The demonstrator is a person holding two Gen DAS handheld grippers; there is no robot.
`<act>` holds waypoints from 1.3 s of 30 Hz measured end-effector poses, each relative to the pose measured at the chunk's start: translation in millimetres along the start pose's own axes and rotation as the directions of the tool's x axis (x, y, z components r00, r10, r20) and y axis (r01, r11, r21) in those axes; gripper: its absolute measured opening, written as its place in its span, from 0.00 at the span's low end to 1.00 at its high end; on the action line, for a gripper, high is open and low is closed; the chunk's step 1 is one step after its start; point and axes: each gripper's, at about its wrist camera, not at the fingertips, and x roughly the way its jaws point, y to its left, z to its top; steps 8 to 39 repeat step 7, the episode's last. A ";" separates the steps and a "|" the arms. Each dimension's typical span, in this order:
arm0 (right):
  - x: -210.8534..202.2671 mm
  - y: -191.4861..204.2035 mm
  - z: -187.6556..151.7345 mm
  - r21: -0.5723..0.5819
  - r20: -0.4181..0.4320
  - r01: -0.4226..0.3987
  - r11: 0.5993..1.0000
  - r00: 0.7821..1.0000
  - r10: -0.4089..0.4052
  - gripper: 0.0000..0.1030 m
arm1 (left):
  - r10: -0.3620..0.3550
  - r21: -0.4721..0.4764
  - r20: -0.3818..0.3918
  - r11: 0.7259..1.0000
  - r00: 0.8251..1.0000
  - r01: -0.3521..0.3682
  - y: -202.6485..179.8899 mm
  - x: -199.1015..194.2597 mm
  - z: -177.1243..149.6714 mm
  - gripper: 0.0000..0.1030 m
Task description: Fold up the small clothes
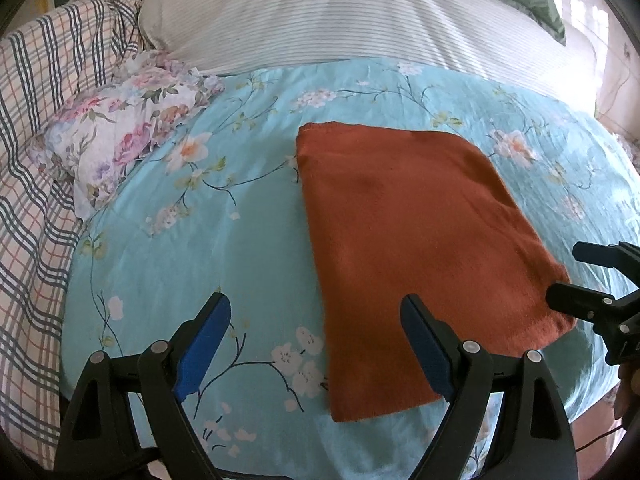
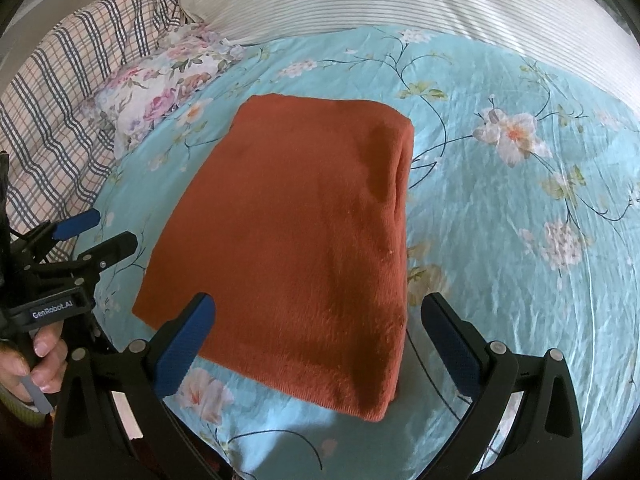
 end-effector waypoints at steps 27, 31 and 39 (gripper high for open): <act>6.8 -1.6 -2.7 0.008 -0.007 -0.009 1.000 1.000 0.009 1.00 | 0.029 -0.002 0.007 1.000 1.000 -0.029 1.2 2.3 -0.6 0.87; 6.8 -1.6 -2.7 0.008 -0.007 -0.009 1.000 1.000 0.009 1.00 | 0.029 -0.002 0.007 1.000 1.000 -0.029 1.2 2.3 -0.6 0.87; 6.8 -1.6 -2.7 0.008 -0.007 -0.009 1.000 1.000 0.009 1.00 | 0.029 -0.002 0.007 1.000 1.000 -0.029 1.2 2.3 -0.6 0.87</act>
